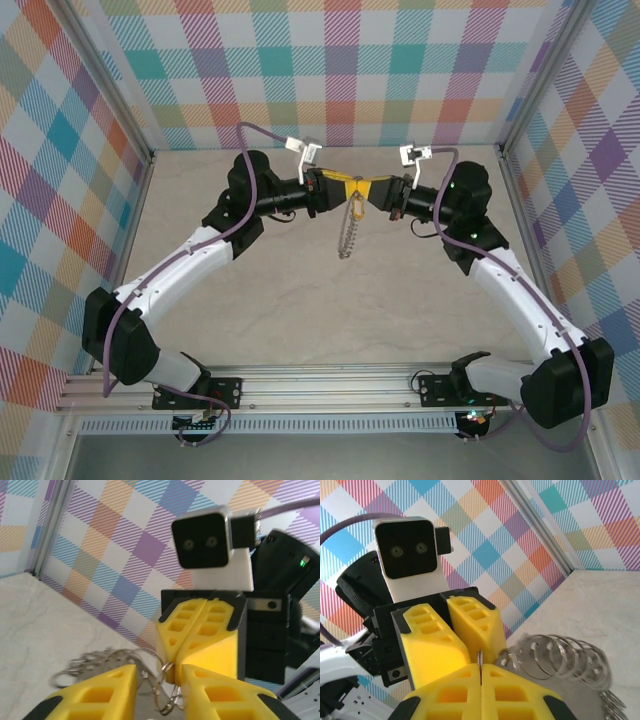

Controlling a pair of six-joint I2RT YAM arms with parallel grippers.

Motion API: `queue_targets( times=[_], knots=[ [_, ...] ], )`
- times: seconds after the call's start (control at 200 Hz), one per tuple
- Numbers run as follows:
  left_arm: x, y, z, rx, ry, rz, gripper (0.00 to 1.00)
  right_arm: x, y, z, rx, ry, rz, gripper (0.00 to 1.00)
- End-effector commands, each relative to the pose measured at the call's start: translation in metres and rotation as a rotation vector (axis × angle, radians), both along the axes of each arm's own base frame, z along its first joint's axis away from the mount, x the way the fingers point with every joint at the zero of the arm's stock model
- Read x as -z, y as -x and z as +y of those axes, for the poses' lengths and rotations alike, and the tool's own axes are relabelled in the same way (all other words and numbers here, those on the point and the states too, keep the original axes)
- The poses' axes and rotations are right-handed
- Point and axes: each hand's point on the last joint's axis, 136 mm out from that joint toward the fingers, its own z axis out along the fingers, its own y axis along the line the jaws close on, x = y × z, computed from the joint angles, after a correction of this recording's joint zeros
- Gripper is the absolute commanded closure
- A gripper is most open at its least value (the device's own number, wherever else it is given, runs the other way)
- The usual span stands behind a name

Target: Put the keys on the keyring

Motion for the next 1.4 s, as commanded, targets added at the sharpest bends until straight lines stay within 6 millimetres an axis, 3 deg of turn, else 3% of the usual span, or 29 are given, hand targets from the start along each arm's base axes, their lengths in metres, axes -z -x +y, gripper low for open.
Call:
queue_targets(
  times=[0.0,0.15,0.275,0.46,0.725,1.26,1.395],
  knots=[
    [-0.011,0.001,0.016,-0.028,-0.058,-0.071,0.65,-0.001,0.013,-0.001,-0.095,0.093,-0.058,1.00],
    [-0.011,-0.003,0.037,-0.034,-0.095,-0.081,0.59,0.004,0.019,0.000,-0.172,0.163,-0.051,1.00],
    [-0.009,0.001,0.043,0.024,-0.131,-0.080,0.57,0.008,0.022,0.002,-0.234,0.201,-0.035,1.00],
    [-0.007,0.016,0.035,0.173,-0.176,-0.075,0.57,0.009,0.023,0.006,-0.310,0.204,-0.017,1.00],
    [-0.001,0.028,0.024,0.298,-0.186,-0.021,0.69,0.010,0.017,0.012,-0.346,0.166,0.001,1.00],
    [0.008,0.031,0.007,0.323,-0.206,-0.011,0.71,0.017,0.016,0.012,-0.346,0.148,0.013,1.00],
    [0.008,0.032,0.005,0.328,-0.204,-0.011,0.77,0.019,0.015,0.013,-0.343,0.149,0.016,1.00]
  ],
)
